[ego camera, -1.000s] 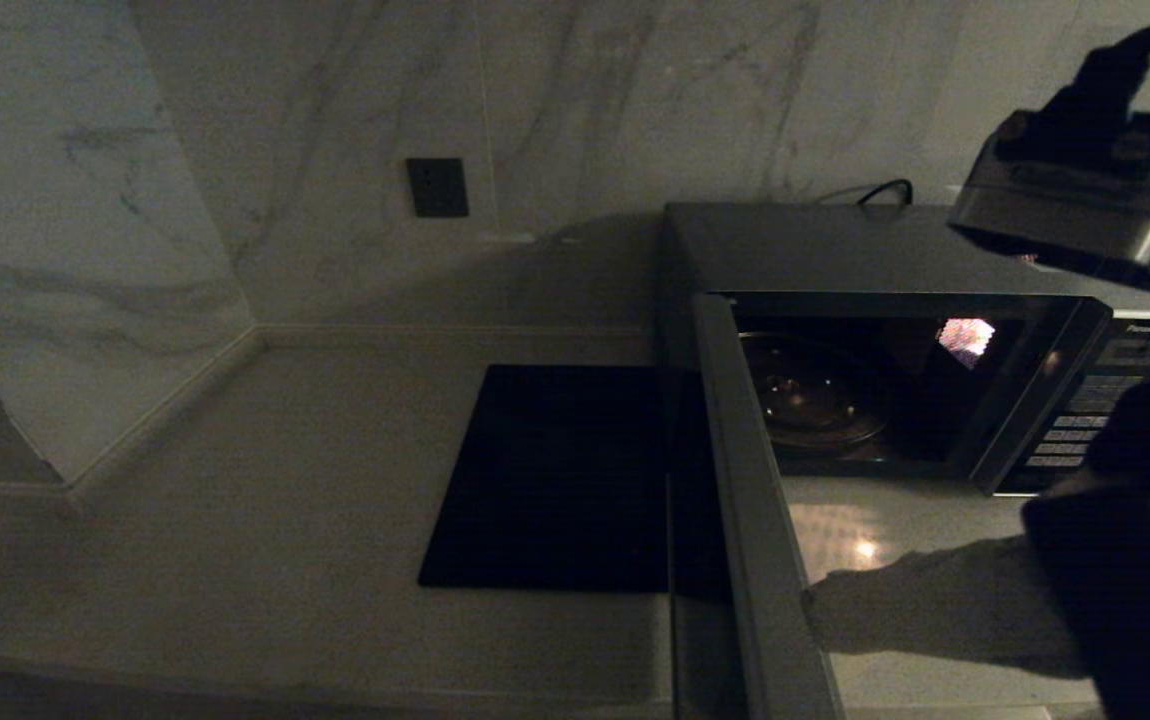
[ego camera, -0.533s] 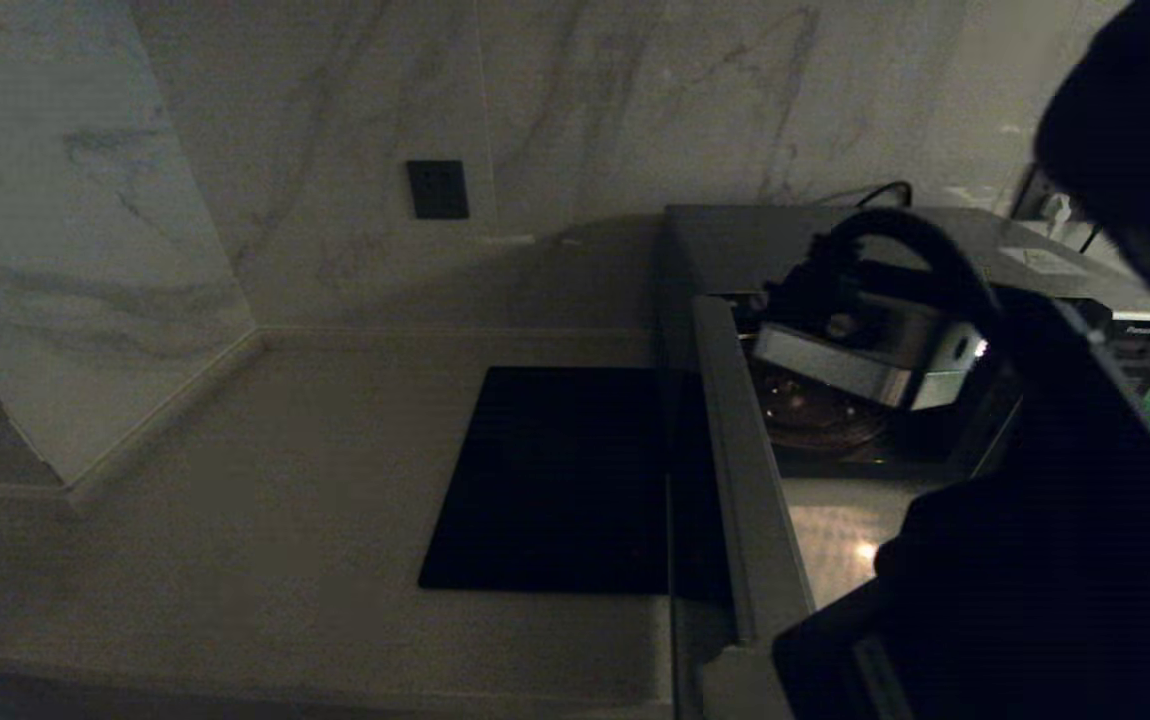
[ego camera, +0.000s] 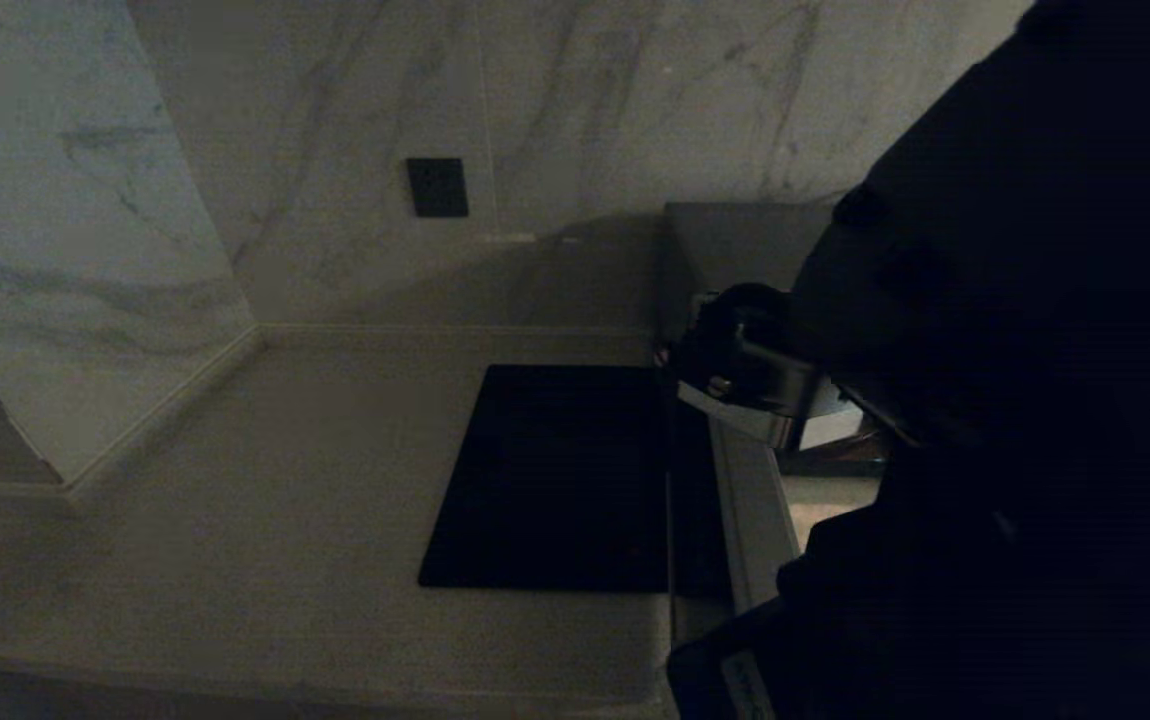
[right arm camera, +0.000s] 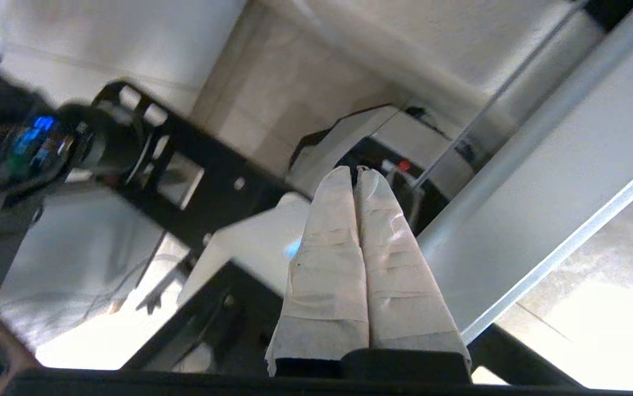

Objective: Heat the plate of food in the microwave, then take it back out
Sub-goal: Close the microwave oven

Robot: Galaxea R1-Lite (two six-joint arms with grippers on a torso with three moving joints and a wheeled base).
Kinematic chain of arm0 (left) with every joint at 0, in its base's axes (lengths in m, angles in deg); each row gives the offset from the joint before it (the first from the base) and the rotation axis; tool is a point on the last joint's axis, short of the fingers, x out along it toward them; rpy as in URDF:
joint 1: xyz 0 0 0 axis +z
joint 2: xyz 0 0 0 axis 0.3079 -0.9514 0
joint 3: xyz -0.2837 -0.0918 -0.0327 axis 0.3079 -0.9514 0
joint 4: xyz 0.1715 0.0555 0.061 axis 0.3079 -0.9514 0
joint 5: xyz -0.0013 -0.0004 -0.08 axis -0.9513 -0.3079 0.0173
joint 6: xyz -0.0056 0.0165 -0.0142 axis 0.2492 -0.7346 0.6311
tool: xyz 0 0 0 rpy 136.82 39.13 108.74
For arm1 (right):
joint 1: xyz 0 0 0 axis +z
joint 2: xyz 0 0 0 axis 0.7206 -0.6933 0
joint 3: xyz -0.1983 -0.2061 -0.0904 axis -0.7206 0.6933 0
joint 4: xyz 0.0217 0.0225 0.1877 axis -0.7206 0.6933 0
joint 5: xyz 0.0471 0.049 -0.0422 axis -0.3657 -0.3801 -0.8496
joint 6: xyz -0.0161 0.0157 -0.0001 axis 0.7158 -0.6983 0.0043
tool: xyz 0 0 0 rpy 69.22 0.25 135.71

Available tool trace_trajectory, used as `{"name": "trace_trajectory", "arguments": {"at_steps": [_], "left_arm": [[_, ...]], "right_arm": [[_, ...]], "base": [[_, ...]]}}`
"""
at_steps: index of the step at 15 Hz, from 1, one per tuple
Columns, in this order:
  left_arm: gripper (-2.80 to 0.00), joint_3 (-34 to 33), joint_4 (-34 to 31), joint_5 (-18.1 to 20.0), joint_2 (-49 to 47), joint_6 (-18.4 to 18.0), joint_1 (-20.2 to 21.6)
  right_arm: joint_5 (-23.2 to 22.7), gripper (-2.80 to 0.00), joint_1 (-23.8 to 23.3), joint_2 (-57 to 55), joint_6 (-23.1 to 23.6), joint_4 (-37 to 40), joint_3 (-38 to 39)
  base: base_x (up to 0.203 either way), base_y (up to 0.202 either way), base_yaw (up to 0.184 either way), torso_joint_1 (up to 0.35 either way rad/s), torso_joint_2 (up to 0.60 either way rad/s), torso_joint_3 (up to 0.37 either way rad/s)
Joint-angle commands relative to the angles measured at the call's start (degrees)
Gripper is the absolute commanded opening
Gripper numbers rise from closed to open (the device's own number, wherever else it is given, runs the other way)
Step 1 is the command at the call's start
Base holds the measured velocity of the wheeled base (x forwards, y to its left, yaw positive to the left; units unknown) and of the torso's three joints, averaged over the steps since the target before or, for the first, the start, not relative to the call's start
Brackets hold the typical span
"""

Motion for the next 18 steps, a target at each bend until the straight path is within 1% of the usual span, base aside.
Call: {"name": "trace_trajectory", "arguments": {"at_steps": [1, 3, 5, 8, 10, 13, 15, 16, 18], "left_arm": [[-2.80, 0.0, 0.0, 0.0, 0.0, 0.0, 0.0], [-2.80, 0.0, 0.0, 0.0, -0.1, 0.0, 0.0], [-2.80, 0.0, 0.0, 0.0, 0.0, 0.0, 0.0], [-2.80, 0.0, 0.0, 0.0, 0.0, 0.0, 0.0], [-2.80, 0.0, 0.0, 0.0, 0.0, 0.0, 0.0], [-2.80, 0.0, 0.0, 0.0, 0.0, 0.0, 0.1], [-2.80, 0.0, 0.0, 0.0, 0.0, 0.0, 0.0], [-2.80, 0.0, 0.0, 0.0, 0.0, 0.0, 0.0], [-2.80, 0.0, 0.0, 0.0, 0.0, 0.0, 0.0]], "right_arm": [[1.9, -2.80, 0.0, -0.8, -1.3, 0.3, 0.1], [5.5, -2.80, -0.1, -1.0, -2.2, 0.3, 0.4], [9.4, -2.80, -0.4, -1.4, -4.8, 0.4, 0.9], [11.5, -2.80, -0.9, -1.2, -6.4, 0.6, 1.7], [14.1, -2.80, -1.1, -1.1, -7.2, 0.6, 2.5], [15.4, -2.80, -1.6, 0.0, -7.4, 1.1, 3.7], [16.8, -2.80, -3.2, 0.6, -7.7, 1.4, 4.8], [17.4, -2.80, -4.4, 0.7, -8.6, 1.5, 5.4], [18.2, -2.80, -7.7, 0.8, -9.2, 1.5, 5.9]], "base": [[0.000, 0.000, 0.000, 0.000, 0.00, 0.000], [0.000, 0.000, 0.000, 0.000, 0.00, 0.000], [0.000, 0.000, 0.000, 0.000, 0.00, 0.000], [0.000, 0.000, 0.000, 0.000, 0.00, 0.000], [0.000, 0.000, 0.000, 0.000, 0.00, 0.000], [0.000, 0.000, 0.000, 0.000, 0.00, 0.000], [0.000, 0.000, 0.000, 0.000, 0.00, 0.000], [0.000, 0.000, 0.000, 0.000, 0.00, 0.000], [0.000, 0.000, 0.000, 0.000, 0.00, 0.000]]}}
